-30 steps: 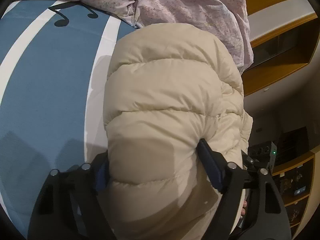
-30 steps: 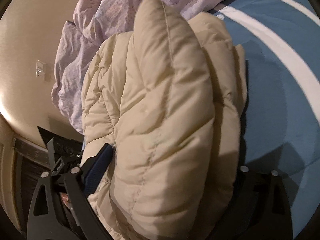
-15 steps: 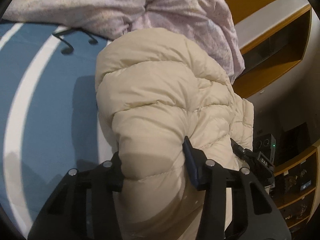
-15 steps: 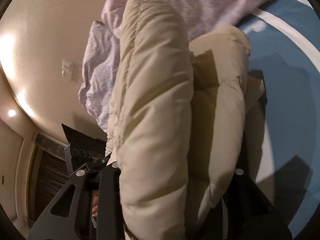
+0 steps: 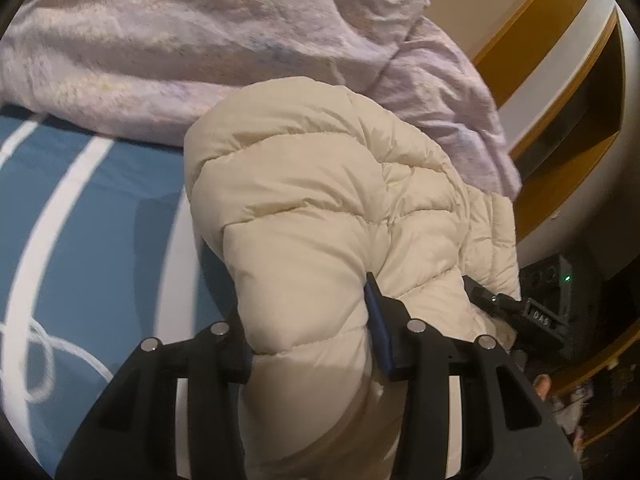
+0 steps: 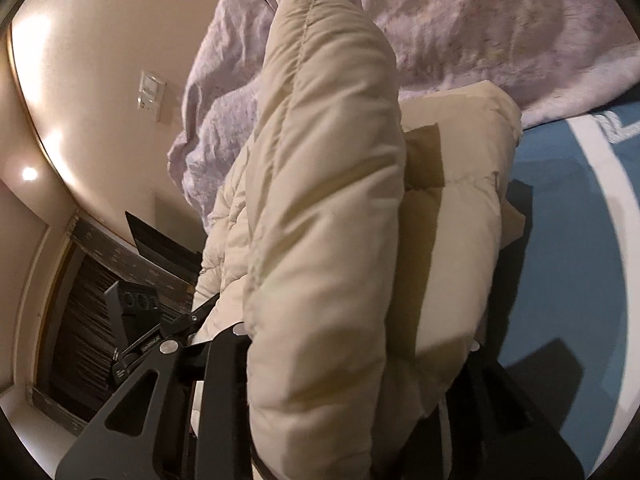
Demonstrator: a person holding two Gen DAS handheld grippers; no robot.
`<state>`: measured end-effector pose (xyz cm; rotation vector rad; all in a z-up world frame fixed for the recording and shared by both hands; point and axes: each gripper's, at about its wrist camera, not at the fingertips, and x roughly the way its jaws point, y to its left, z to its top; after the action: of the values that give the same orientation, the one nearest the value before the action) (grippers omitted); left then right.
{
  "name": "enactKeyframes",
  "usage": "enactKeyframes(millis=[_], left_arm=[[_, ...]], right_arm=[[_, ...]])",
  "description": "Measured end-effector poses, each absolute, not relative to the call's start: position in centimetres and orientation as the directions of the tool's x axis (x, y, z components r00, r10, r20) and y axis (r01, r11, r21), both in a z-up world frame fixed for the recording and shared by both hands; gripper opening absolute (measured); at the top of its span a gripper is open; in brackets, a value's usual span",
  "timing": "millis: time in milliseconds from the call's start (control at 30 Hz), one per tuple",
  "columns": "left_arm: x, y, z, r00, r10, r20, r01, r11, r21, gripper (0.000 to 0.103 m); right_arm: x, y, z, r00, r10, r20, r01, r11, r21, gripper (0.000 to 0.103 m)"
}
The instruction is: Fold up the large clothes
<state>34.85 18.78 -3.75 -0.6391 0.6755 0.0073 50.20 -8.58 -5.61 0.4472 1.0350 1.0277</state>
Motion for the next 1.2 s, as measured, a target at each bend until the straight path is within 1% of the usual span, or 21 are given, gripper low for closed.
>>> enactKeyframes(millis=[67, 133, 167, 200, 233, 267, 300, 333, 467, 633, 667, 733, 833, 967, 1067, 1167, 1200], left_arm=[[35.3, 19.3, -4.4, 0.780, -0.165, -0.604, -0.231, 0.820, -0.523, 0.044], [35.6, 19.6, -5.1, 0.773, -0.154, -0.616, -0.248, 0.820, -0.516, 0.046], [35.6, 19.7, -5.4, 0.771, -0.149, -0.620, -0.256, 0.818, -0.514, 0.047], [35.7, 19.8, -5.6, 0.768, -0.136, -0.626, -0.268, 0.820, -0.506, 0.051], [35.8, 19.7, -5.7, 0.765, -0.116, -0.634, -0.283, 0.824, -0.492, 0.056], [35.6, 19.7, -5.7, 0.762, -0.100, -0.639, -0.293, 0.828, -0.478, 0.058], [35.4, 19.6, -5.5, 0.756, -0.062, -0.651, -0.316, 0.838, -0.446, 0.063], [35.2, 19.4, -5.3, 0.753, -0.034, -0.657, -0.330, 0.844, -0.422, 0.067], [34.6, 18.8, -4.1, 0.735, 0.060, -0.676, -0.380, 0.861, -0.338, 0.071], [34.5, 17.3, -2.9, 0.719, 0.137, -0.681, -0.403, 0.881, -0.249, 0.072], [34.7, 16.7, -2.6, 0.714, 0.163, -0.680, -0.406, 0.889, -0.213, 0.073], [34.8, 15.7, -2.1, 0.710, 0.203, -0.674, -0.406, 0.901, -0.156, 0.078], [35.3, 14.0, -1.5, 0.705, 0.277, -0.653, -0.405, 0.913, -0.051, 0.084], [36.7, 12.3, -1.4, 0.690, 0.349, -0.634, -0.404, 0.913, 0.062, 0.084], [37.5, 12.3, -2.3, 0.674, 0.355, -0.648, -0.403, 0.912, 0.081, 0.084], [38.0, 12.7, -3.2, 0.670, 0.338, -0.660, -0.399, 0.915, 0.064, 0.087], [38.1, 12.8, -3.4, 0.672, 0.330, -0.663, -0.397, 0.916, 0.055, 0.088]], right_arm=[[50.5, -8.5, -6.6, 0.136, 0.841, -0.523, -0.473, 0.519, 0.712, 0.030], [50.4, -8.6, -6.9, 0.151, 0.824, -0.546, -0.457, 0.548, 0.700, 0.038], [50.2, -8.8, -7.0, 0.167, 0.809, -0.564, -0.451, 0.571, 0.686, 0.045], [50.0, -8.5, -6.7, 0.181, 0.795, -0.579, -0.450, 0.591, 0.670, 0.052], [49.6, -9.0, -6.3, 0.207, 0.773, -0.599, -0.455, 0.618, 0.641, 0.055], [49.2, -9.3, -5.9, 0.241, 0.750, -0.617, -0.459, 0.648, 0.608, 0.062], [48.9, -9.8, -5.3, 0.270, 0.731, -0.626, -0.462, 0.669, 0.582, 0.065], [48.3, -10.5, -4.5, 0.313, 0.707, -0.634, -0.466, 0.696, 0.546, 0.065], [46.8, -12.1, -1.7, 0.468, 0.611, -0.638, -0.467, 0.784, 0.408, 0.065], [45.5, -8.7, 1.1, 0.553, 0.558, -0.618, -0.505, 0.815, 0.285, 0.065], [45.3, -8.1, 1.4, 0.568, 0.549, -0.613, -0.510, 0.819, 0.262, 0.065], [44.6, -6.5, 2.0, 0.608, 0.527, -0.593, -0.527, 0.827, 0.195, 0.065], [44.1, -4.9, 1.5, 0.616, 0.516, -0.596, -0.550, 0.823, 0.145, 0.065], [44.3, -3.3, 0.1, 0.631, 0.483, -0.607, -0.552, 0.829, 0.087, 0.057], [44.9, -2.7, -1.6, 0.632, 0.440, -0.638, -0.544, 0.838, 0.040, 0.050], [45.6, -2.8, -3.9, 0.599, 0.415, -0.685, -0.537, 0.843, 0.040, 0.048], [45.6, -3.0, -4.2, 0.594, 0.417, -0.688, -0.535, 0.843, 0.048, 0.048]])
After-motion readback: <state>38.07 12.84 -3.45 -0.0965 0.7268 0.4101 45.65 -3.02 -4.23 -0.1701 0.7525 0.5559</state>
